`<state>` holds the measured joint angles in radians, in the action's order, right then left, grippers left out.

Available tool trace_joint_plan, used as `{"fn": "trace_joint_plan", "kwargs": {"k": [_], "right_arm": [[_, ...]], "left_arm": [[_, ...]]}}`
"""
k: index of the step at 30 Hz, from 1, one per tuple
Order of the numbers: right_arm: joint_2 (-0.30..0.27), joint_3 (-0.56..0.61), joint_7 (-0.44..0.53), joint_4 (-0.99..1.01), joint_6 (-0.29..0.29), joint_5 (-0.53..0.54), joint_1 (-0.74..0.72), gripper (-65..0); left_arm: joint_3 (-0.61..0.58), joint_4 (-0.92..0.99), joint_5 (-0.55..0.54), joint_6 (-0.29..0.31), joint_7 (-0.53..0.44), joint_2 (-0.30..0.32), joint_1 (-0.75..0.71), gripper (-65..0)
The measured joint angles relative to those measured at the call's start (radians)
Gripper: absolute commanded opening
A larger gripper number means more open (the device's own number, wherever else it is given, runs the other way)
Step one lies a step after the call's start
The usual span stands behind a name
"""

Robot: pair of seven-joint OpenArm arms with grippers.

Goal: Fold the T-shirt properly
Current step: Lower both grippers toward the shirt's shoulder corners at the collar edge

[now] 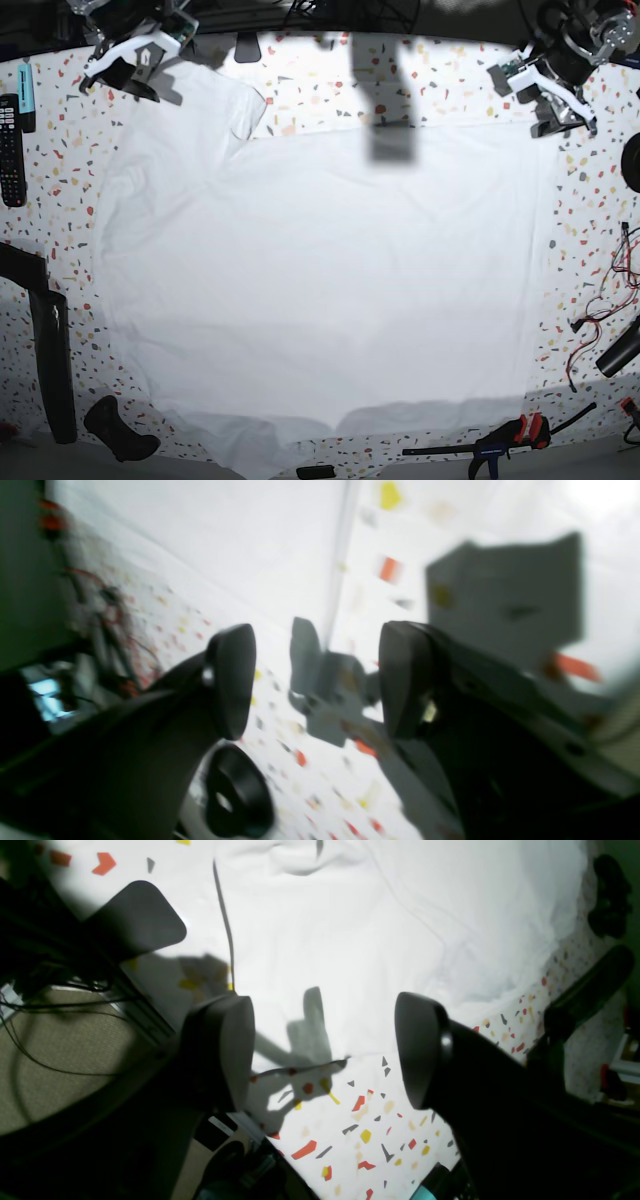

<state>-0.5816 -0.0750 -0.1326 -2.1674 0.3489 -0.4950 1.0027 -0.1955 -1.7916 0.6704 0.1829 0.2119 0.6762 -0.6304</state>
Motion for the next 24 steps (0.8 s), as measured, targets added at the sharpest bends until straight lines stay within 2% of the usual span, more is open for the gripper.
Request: {"fn": "trace_joint_plan", "kwargs": {"k": [3,13,15,17,21,22,24], "right_arm": [[0.000,0.000,0.000,0.000,0.000,0.000,0.000,-22.4],[0.000,0.000,0.000,0.000,0.000,0.000,0.000,-22.4],[0.000,0.000,-0.001,0.000,0.000,0.000,0.000,-22.4],[0.000,0.000,-0.005,0.000,0.006,0.000,0.000,-22.4],[0.000,0.000,-0.045,0.000,0.102,0.033,-0.005,-22.4],[0.000,0.000,-0.046,0.000,0.124,0.032,-0.010,-22.4],[0.000,0.003,-0.046,0.000,0.130,0.034,-0.031,-22.4]], "left_arm": [[-0.046,0.057,0.044,-0.077,0.001,0.000,0.032,-27.4],[-0.124,0.163,0.047,-0.107,0.018,0.000,0.161,-29.9],[-0.123,0.165,0.048,-0.106,0.058,0.000,0.162,-36.3],[-0.124,0.168,0.050,-0.103,0.062,0.000,0.152,-45.7],[-0.124,0.162,0.050,-0.088,0.074,0.000,0.145,-63.1],[-0.124,0.152,0.048,-0.086,0.077,0.000,0.145,-65.0],[-0.124,0.127,0.047,-0.086,0.081,0.000,0.145,-65.0]]}}
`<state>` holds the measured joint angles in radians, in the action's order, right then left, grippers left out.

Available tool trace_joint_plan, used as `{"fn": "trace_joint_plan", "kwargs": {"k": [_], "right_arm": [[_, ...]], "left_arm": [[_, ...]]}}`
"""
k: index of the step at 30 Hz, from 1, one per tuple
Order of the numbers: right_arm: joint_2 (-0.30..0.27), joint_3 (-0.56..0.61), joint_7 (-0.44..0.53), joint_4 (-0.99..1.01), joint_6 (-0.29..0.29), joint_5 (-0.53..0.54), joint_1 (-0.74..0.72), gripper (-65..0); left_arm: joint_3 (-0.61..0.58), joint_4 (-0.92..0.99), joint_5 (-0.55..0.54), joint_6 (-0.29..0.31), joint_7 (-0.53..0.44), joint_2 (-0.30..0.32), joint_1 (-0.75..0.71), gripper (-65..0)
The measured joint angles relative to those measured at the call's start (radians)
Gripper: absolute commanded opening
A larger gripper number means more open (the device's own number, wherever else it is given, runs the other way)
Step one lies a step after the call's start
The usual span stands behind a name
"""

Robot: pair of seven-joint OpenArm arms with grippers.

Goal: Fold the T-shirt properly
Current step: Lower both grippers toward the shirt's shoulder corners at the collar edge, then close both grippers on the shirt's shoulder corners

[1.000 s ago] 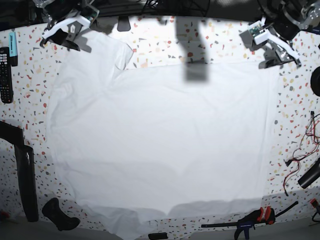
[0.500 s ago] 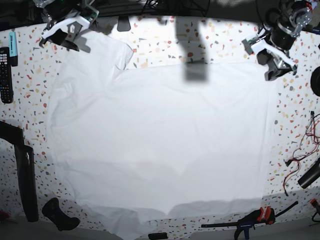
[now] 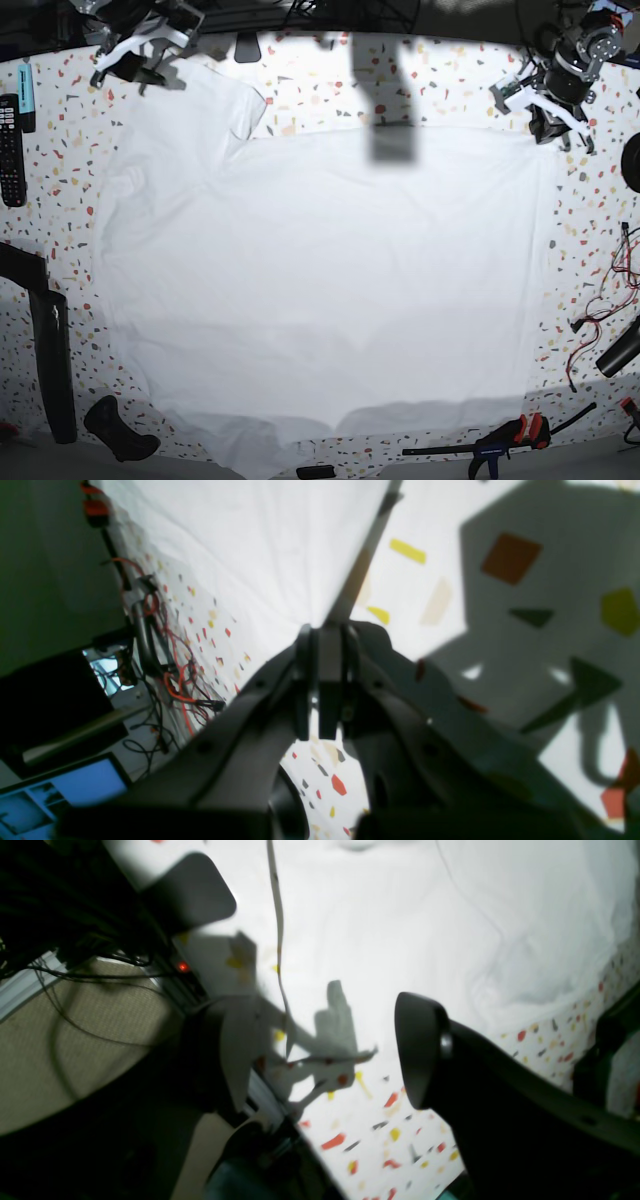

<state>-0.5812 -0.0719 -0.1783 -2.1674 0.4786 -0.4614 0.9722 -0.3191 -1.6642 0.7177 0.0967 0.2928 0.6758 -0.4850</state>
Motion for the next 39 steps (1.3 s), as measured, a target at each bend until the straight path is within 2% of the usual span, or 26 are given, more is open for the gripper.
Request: {"fn": "trace_joint_plan", "kwargs": {"k": [4,7,8,13,16,21,28,31,33,39], "right_arm": [[0.000,0.000,-0.066,0.001,0.018,-0.001,-0.063,-22.4],[0.000,0.018,-0.085,0.024,0.095,-0.004,-0.094,-22.5],[-0.001,0.031,-0.085,0.032,0.104,-0.003,-0.097,-22.5],[0.000,0.098,-0.084,0.094,0.100,-0.026,-0.105,-22.5],[0.000,0.139,-0.089,0.158,0.055,-0.069,-0.134,-22.6],[-0.001,0.204,-0.101,0.178,0.050,-0.082,-0.179,-22.6],[0.000,0.249,-0.087,0.176,0.043,0.027,-0.191,-22.6],[0.000,0.249,-0.087,0.175,0.090,0.026,-0.190,-22.6],[0.000,0.249,-0.093,0.171,0.095,0.028,-0.190,-22.6],[0.000,0.249,-0.109,0.070,0.094,0.155,-0.191,-22.6]], "left_arm": [[-0.003,-0.062,-0.003,0.016,0.004,0.000,-0.008,-65.0],[-0.003,-0.111,-0.010,0.018,0.003,-0.003,-0.011,-65.0],[-0.003,-0.124,-0.011,0.018,0.003,-0.003,-0.011,-65.0],[-0.003,-0.142,-0.011,0.018,0.004,-0.002,-0.011,-65.0],[-0.003,-0.142,-0.011,0.018,0.002,-0.003,-0.011,-65.0],[-0.003,-0.142,-0.011,0.018,0.005,-0.003,-0.011,-65.0],[-0.003,-0.142,-0.011,0.018,0.029,-0.003,-0.011,-65.0],[-0.003,-0.142,-0.011,0.018,0.030,-0.003,-0.011,-65.0],[-0.003,-0.142,-0.011,0.018,0.030,-0.003,-0.011,-65.0],[-0.003,-0.142,-0.011,0.018,0.030,-0.003,-0.011,-65.0]]}}
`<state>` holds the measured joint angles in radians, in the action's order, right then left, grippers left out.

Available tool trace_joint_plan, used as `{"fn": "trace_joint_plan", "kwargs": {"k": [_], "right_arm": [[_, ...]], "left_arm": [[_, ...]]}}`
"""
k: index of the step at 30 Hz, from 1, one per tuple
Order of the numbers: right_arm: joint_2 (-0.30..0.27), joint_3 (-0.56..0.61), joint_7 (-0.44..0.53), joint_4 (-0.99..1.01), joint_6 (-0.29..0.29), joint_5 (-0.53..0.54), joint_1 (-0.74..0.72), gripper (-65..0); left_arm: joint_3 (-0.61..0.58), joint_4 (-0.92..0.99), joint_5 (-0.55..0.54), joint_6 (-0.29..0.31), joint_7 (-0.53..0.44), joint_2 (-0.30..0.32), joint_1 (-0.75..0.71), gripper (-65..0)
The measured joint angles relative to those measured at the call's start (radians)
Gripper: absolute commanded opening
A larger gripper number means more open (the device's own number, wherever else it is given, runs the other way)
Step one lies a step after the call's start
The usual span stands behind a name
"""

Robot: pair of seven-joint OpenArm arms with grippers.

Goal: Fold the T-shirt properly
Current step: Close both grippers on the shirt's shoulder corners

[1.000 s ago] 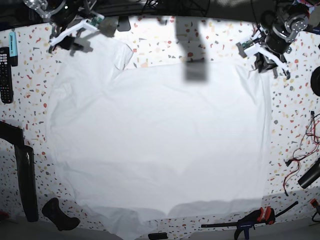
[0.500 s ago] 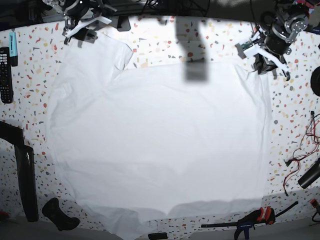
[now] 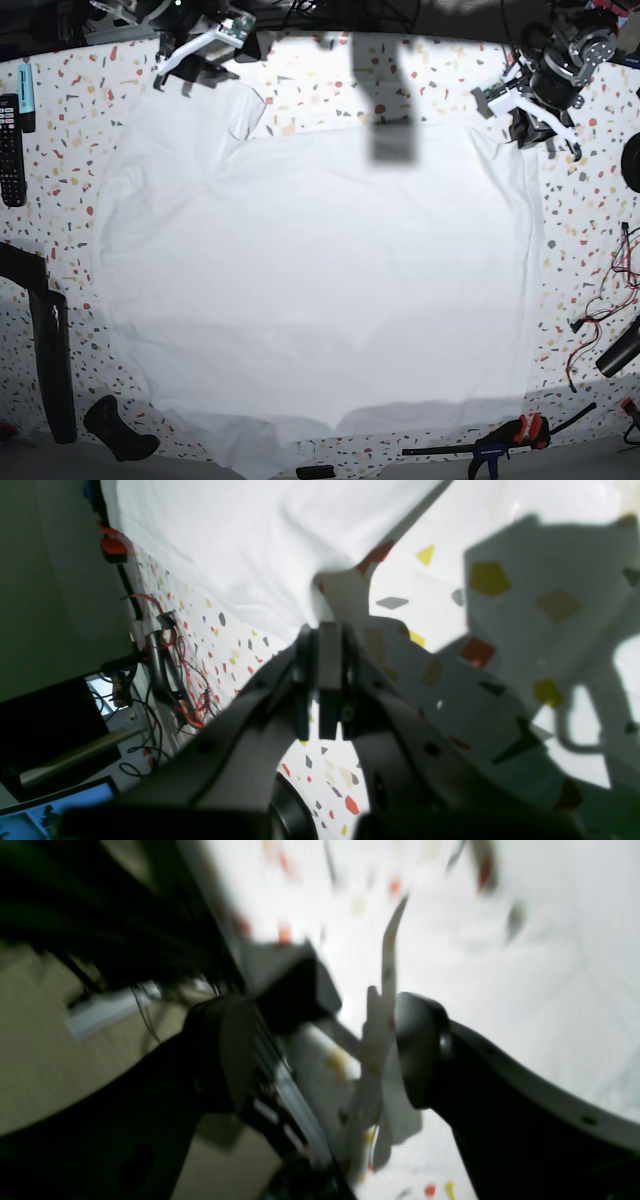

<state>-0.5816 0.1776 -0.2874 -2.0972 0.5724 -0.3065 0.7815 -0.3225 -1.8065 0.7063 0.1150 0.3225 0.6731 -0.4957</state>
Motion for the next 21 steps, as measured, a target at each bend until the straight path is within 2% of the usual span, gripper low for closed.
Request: {"fn": "trace_joint_plan", "kwargs": {"k": [4,6,11,21], "right_arm": [[0.000,0.000,-0.067,-0.061,0.001,0.006,-0.003,-22.6],[0.000,0.000,-0.109,-0.061,0.002,-0.028,-0.014,-22.6],[0.000,0.000,-0.110,-0.019,-0.011,-0.138,-0.053,-22.6],[0.000,0.000,-0.107,0.050,-0.014,-0.171,-0.072,-22.6]], "left_arm": [[0.000,0.000,0.000,0.000,0.000,0.000,0.000,-65.0],[0.000,0.000,0.000,0.000,0.000,0.000,0.000,-65.0],[0.000,0.000,0.000,0.000,0.000,0.000,0.000,-65.0],[0.000,0.000,0.000,0.000,0.000,0.000,0.000,-65.0]]}}
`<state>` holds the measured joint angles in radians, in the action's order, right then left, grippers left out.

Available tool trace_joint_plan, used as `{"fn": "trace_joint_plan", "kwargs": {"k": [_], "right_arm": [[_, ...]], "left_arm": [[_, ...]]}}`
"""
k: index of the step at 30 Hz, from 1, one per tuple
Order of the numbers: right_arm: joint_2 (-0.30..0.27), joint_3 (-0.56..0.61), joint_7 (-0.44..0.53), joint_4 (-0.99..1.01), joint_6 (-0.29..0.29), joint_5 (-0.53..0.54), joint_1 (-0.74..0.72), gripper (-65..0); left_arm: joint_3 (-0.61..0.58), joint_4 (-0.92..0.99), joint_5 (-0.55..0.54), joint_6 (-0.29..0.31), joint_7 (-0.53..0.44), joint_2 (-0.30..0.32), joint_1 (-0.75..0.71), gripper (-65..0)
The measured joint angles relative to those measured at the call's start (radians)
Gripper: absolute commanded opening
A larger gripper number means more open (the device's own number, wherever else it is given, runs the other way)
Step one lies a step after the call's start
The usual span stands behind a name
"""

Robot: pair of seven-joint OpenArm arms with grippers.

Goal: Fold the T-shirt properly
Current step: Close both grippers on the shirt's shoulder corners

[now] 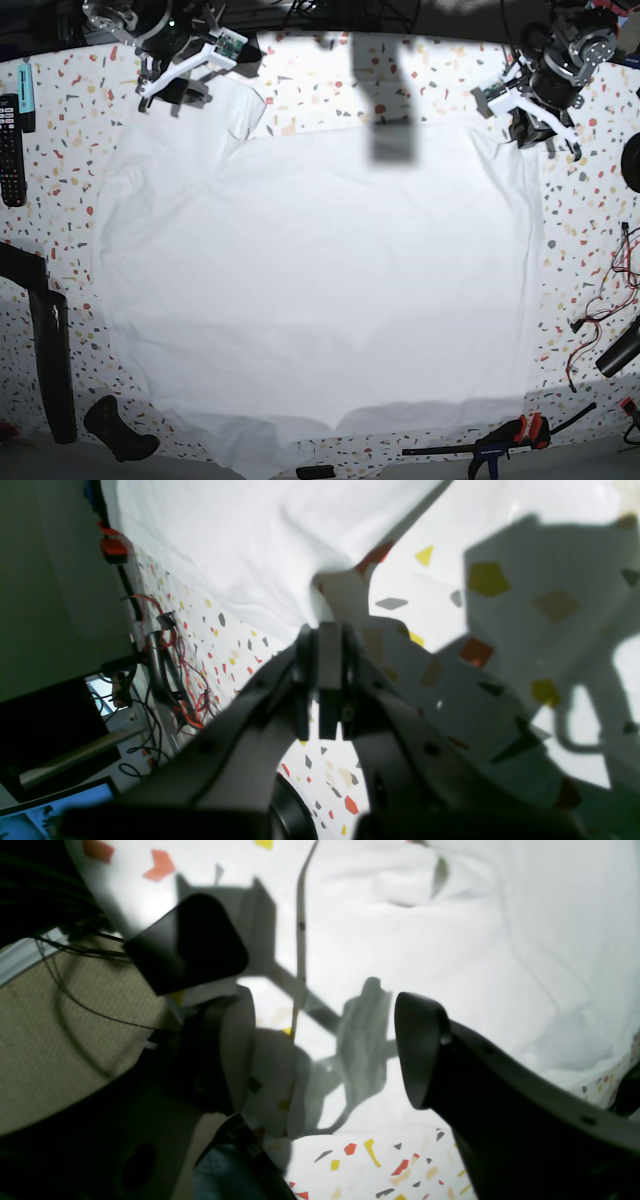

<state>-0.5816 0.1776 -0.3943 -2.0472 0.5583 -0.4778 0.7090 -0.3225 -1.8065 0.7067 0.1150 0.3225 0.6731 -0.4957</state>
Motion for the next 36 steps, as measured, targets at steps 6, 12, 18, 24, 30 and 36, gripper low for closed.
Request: {"fn": "trace_joint_plan", "kwargs": {"k": [6,12,18,24,30,36], "right_arm": [[0.000,0.000,-0.001,0.005,-0.008,-0.070,0.000,-22.6],[-0.009,0.000,0.000,0.005,-0.008,-0.069,0.000,-22.7],[-0.008,0.000,0.000,0.006,-0.008,-0.082,0.000,-22.7],[-0.008,0.000,0.000,0.006,-0.008,-0.095,-0.003,-22.7],[-0.008,0.000,0.000,0.006,-0.008,-0.096,-0.003,-22.7],[-0.008,0.000,0.000,0.026,-0.008,-0.123,-0.003,-22.7]], "left_arm": [[0.000,0.000,0.000,0.000,0.000,0.000,0.000,-65.0],[0.000,0.000,0.000,0.000,0.000,0.000,0.000,-65.0],[0.000,0.000,0.000,0.000,0.000,0.000,0.000,-65.0],[0.000,0.000,0.000,0.000,0.000,0.000,0.000,-65.0],[0.000,0.000,0.000,0.000,0.000,0.000,0.000,-65.0],[0.000,0.000,0.000,0.000,0.000,0.000,0.000,-65.0]]}}
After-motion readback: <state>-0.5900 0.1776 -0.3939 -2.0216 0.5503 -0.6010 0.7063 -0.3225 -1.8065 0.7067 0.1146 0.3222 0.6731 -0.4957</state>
